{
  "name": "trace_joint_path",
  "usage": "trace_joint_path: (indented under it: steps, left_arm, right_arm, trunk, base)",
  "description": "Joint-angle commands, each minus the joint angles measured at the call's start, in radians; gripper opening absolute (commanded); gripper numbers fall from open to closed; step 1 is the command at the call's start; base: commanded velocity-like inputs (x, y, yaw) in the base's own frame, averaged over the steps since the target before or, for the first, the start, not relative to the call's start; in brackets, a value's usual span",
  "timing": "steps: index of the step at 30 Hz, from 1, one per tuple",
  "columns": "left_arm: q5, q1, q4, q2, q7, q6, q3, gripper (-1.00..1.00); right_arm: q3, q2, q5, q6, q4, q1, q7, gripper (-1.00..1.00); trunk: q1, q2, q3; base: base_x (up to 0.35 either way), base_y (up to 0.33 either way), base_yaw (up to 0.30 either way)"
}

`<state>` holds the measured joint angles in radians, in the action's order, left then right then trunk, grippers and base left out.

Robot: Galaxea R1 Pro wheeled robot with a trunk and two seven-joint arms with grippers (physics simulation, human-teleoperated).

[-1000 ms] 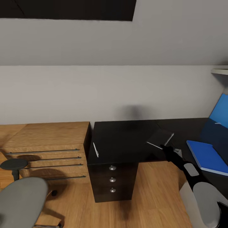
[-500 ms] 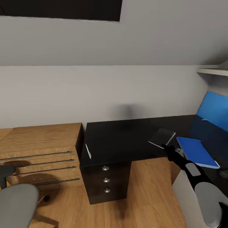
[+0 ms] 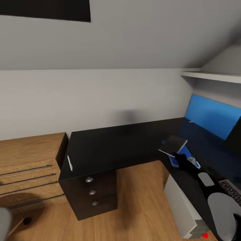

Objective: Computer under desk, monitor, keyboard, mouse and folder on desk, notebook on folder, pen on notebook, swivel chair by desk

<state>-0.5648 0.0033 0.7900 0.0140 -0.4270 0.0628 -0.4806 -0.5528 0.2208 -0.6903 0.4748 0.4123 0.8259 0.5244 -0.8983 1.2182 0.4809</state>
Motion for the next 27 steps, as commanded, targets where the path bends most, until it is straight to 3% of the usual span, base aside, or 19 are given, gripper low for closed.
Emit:
trace_joint_path:
  steps: [1, 12, 16, 20, 21, 22, 27]
  left_arm:
    - [-0.011, 0.0, 0.002, 0.001, -0.007, 0.006, -0.006, 1.0]
    - [-0.01, 0.0, 0.002, 0.001, -0.007, 0.006, -0.006, 1.0]
    - [-0.01, 0.0, 0.002, 0.001, -0.006, 0.006, -0.006, 1.0]
    - [-0.01, 0.0, 0.002, 0.001, -0.007, 0.006, -0.006, 1.0]
    - [-0.009, 0.0, 0.002, 0.001, -0.007, 0.006, -0.006, 1.0]
    - [0.003, 0.0, 0.002, 0.001, -0.007, 0.006, -0.006, 1.0]
    - [0.015, 0.0, 0.002, 0.001, -0.007, 0.006, -0.005, 1.0]
  right_arm:
    - [-0.006, -0.001, -0.007, 0.008, -0.001, 0.001, 0.001, -1.0]
    - [-0.006, -0.006, -0.007, 0.008, -0.01, 0.001, 0.015, -1.0]
    - [-0.006, -0.008, -0.004, 0.007, -0.02, 0.001, 0.11, -1.0]
    - [-0.005, -0.008, -0.003, 0.008, -0.034, 0.001, 0.121, -1.0]
    - [-0.005, -0.008, -0.003, 0.008, -0.035, 0.001, 0.117, -1.0]
    - [-0.007, -0.008, -0.005, 0.007, -0.036, 0.001, 0.032, -1.0]
    - [-0.01, -0.009, -0.017, 0.003, -0.032, 0.001, -0.066, -1.0]
  trunk:
    - [0.0, 0.001, 0.001]
    - [0.0, 0.001, 0.001]
    - [0.0, 0.001, 0.001]
    - [0.0, 0.001, 0.001]
    - [0.0, 0.001, 0.001]
    - [0.0, 0.001, 0.001]
    - [0.0, 0.001, 0.001]
  base:
    - [0.0, -0.34, -0.055]
    - [0.0, -0.106, -0.009]
    - [0.047, -0.011, 0.0]
    - [0.204, -0.099, 0.0]
    - [0.241, -0.147, 0.0]
    - [0.107, -0.078, 0.0]
    - [0.052, -0.038, 0.0]
